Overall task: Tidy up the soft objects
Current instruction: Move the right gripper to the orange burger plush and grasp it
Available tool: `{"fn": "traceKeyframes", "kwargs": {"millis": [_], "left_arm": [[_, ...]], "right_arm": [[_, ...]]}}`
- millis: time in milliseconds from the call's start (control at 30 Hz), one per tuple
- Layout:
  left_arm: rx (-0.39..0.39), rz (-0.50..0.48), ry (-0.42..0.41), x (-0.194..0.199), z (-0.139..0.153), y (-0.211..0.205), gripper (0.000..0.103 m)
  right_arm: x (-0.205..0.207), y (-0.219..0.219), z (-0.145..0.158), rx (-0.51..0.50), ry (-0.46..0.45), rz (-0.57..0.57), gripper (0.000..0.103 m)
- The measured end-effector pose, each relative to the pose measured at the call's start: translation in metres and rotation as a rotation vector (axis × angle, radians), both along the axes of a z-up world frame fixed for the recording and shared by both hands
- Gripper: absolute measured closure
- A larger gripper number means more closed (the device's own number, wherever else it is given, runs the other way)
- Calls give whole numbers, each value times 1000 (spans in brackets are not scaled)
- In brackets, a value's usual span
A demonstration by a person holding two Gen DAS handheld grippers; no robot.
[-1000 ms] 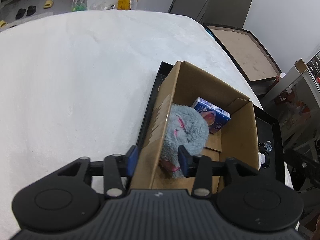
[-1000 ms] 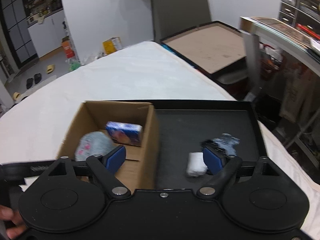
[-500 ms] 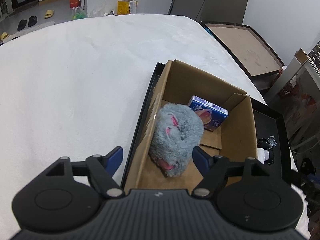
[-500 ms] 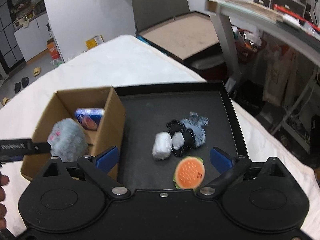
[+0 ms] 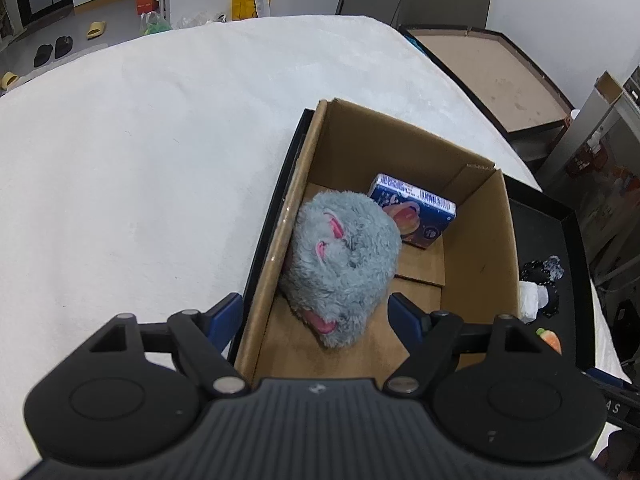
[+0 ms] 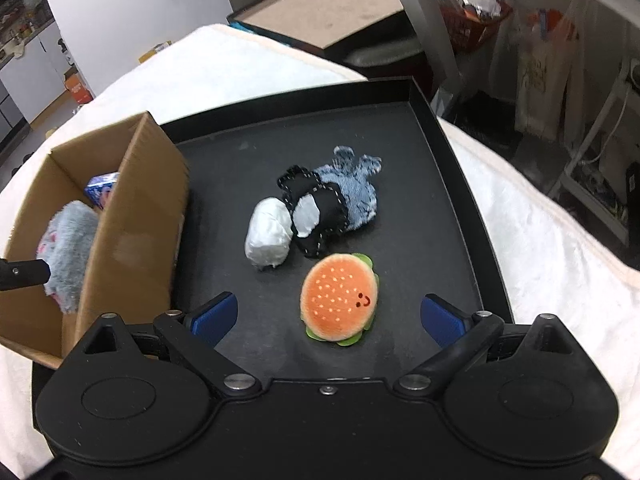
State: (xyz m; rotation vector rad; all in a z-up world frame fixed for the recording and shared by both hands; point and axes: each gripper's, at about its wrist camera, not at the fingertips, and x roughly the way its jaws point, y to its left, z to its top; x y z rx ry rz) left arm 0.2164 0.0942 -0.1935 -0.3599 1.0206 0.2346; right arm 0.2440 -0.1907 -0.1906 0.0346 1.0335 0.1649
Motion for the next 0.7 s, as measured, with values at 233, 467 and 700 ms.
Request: {"fn": "traceKeyframes", "kwargs": {"millis": [233, 467, 700], "left_arm": [[21, -1, 25, 8, -8, -4, 25], [33, 2, 40, 14, -12, -6, 25], [33, 3, 38, 17, -13, -8, 25]], "right_arm": [[8, 0, -19, 1, 41, 12, 4], [14, 6, -35, -18, 77, 24, 13], [18, 7, -36, -60, 87, 53, 63]]}}
